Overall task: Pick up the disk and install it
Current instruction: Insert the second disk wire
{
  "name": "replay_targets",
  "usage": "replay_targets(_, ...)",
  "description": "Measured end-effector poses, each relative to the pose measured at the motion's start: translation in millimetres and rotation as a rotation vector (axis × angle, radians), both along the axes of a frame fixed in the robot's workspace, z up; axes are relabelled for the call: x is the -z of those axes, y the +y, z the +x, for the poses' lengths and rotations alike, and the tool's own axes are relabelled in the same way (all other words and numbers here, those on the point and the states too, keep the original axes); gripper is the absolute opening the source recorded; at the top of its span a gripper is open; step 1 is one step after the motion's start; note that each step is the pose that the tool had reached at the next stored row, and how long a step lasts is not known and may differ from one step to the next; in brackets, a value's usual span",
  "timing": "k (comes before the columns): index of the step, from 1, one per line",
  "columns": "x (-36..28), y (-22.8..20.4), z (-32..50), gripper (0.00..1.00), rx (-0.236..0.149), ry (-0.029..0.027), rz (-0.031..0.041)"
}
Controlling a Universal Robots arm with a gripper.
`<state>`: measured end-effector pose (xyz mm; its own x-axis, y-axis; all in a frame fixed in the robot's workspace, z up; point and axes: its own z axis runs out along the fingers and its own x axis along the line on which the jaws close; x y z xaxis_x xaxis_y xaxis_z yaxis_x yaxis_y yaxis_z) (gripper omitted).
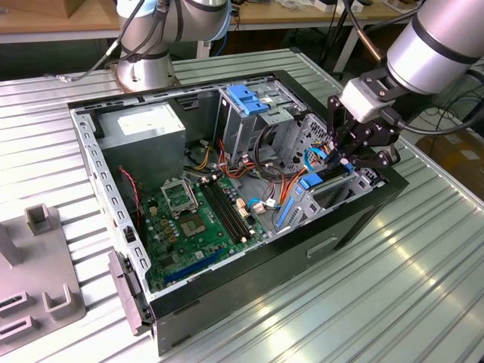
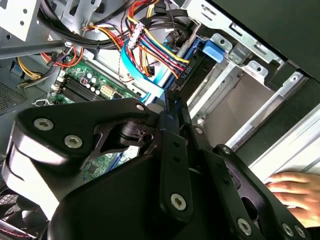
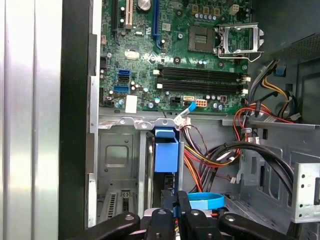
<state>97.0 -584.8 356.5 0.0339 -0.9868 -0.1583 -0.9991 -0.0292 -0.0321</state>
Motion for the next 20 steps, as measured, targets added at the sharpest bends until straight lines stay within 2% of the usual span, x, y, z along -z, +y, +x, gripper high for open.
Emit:
replay_targets(9,4.6,3.0,0.0,0.16,0.006,-0.0003,-0.0009)
replay_targets(20,7.4,3.0,1.9,0.16,0.007,-0.0008,-0.0028)
